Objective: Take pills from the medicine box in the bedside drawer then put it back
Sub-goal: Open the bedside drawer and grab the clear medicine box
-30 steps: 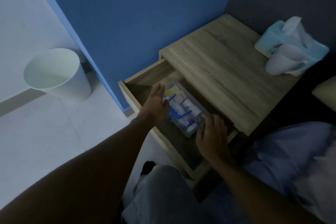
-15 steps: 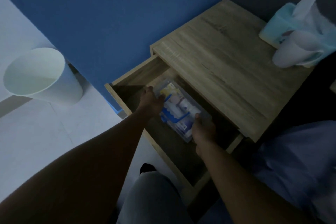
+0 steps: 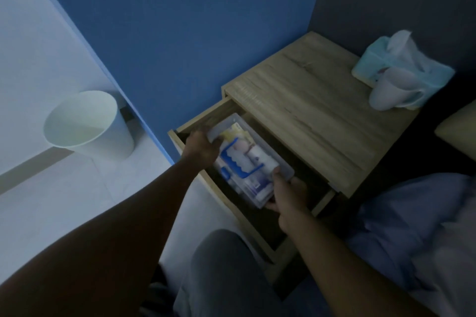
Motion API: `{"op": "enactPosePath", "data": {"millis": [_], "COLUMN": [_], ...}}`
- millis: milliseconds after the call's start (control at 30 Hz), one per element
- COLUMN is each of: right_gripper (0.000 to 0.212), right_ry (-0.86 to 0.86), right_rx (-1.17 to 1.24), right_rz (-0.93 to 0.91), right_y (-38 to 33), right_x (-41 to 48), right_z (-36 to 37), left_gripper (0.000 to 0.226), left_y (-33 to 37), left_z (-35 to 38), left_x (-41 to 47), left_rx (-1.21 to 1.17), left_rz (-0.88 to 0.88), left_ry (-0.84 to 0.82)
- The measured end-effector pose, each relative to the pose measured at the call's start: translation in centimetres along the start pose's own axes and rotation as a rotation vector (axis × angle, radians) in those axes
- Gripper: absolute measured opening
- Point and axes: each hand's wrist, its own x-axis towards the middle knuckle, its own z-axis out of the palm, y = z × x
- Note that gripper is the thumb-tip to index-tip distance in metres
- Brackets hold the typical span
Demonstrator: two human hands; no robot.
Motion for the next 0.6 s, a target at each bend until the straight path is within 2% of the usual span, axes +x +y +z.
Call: {"op": "enactPosePath", "data": {"millis": [67, 233, 400, 600], "right_gripper": [0.037, 0.038, 0.049, 0.048], "right_ry": [-0.071, -0.145, -0.133, -0.092], "right_rx": [0.028, 0.044, 0.093, 0.085], "right_rz": [-0.024, -0.071, -0.096, -0.155], "right_y": [-1.7, -6.9, -12.1, -16.1], "right_x": [-1.0, -0.9, 1.4, 4.8], "right_z": [-0.3, -0.3, 0.8, 1.9], "left_gripper": [0.025, 0.042, 0.049, 0.047], "left_y": [1.4, 5.6, 10.1, 12.6], "left_z": [-1.2, -3.2, -4.0, -2.9], "left_x": [-0.3, 1.3, 5.3, 10.8], "left_rx": [0.052, 0.097, 0.039, -0.017], "left_rz": [0.094, 0.235, 0.247, 0.254], "left_ry": [0.093, 0.271, 0.281, 0.239]}}
